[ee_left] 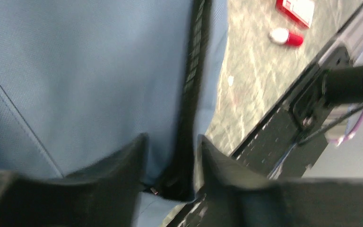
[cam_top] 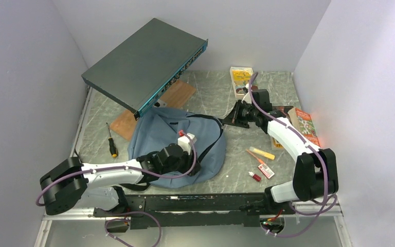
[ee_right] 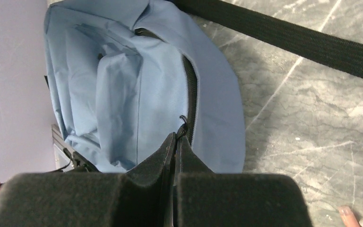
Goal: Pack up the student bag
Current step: Unzip the student bag at the center of the board.
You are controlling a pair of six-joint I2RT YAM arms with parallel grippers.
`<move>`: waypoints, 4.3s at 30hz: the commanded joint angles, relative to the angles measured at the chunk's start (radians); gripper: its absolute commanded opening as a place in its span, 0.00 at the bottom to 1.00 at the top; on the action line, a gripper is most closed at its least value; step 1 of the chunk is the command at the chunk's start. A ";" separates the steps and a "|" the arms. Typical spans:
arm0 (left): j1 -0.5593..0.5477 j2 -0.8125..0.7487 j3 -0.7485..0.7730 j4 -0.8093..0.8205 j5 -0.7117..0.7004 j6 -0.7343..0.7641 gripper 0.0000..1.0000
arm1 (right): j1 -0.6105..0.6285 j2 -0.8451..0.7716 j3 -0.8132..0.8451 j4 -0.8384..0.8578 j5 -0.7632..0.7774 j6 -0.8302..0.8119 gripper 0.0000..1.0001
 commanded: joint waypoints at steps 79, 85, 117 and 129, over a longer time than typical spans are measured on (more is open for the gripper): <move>-0.062 0.242 0.300 -0.229 0.026 0.145 0.00 | 0.168 -0.128 0.032 0.133 0.092 -0.005 0.00; -0.176 0.281 0.276 -0.163 0.001 0.148 0.00 | 0.166 0.094 0.159 0.275 0.093 -0.010 0.00; -0.082 0.348 0.581 -0.495 0.030 0.173 0.14 | 0.106 0.405 0.541 -0.148 0.012 -0.148 0.56; -0.021 0.144 0.568 -0.543 0.080 0.178 0.93 | 0.094 0.012 0.084 -0.108 0.199 -0.140 0.71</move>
